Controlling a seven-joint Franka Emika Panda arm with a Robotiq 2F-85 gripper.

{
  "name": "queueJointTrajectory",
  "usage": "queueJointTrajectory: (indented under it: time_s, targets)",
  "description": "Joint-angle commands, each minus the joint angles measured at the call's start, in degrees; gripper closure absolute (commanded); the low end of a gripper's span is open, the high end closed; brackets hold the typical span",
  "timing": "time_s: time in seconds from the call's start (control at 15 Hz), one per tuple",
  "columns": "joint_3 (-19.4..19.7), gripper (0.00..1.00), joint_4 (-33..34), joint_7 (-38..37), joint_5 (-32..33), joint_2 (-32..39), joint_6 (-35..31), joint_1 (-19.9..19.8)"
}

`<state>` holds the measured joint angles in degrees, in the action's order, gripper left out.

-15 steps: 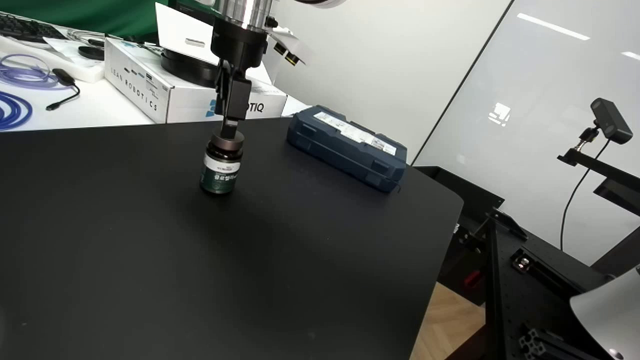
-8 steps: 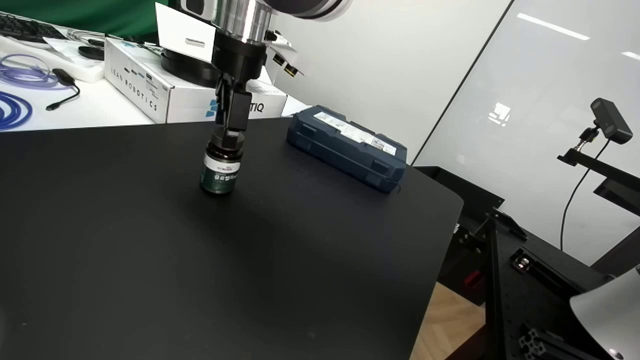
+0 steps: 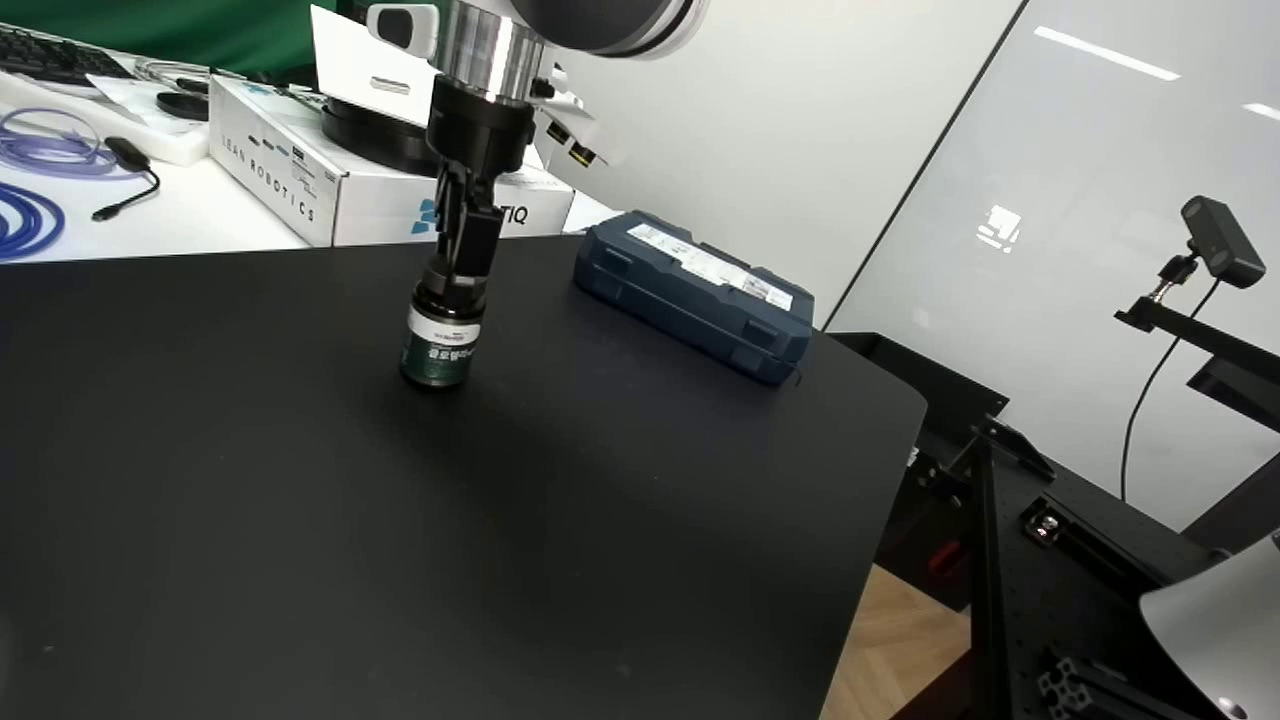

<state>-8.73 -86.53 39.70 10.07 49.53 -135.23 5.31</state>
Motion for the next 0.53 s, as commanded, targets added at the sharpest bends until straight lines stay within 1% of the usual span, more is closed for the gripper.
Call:
queueJointTrajectory:
  time_s: [0.0, 0.07, 0.27, 0.47]
  targets:
    - [-1.2, 0.61, 0.1, 0.6, -0.2, -0.1, -0.6, -1.0]
    - [-1.3, 0.64, -0.1, 0.5, -0.2, -0.5, -0.5, -1.0]
    - [-1.4, 0.64, -1.9, -0.1, -0.2, -2.7, 0.6, -0.8]
    - [-0.9, 0.64, -6.5, -0.9, 1.0, -6.5, 0.5, 0.0]
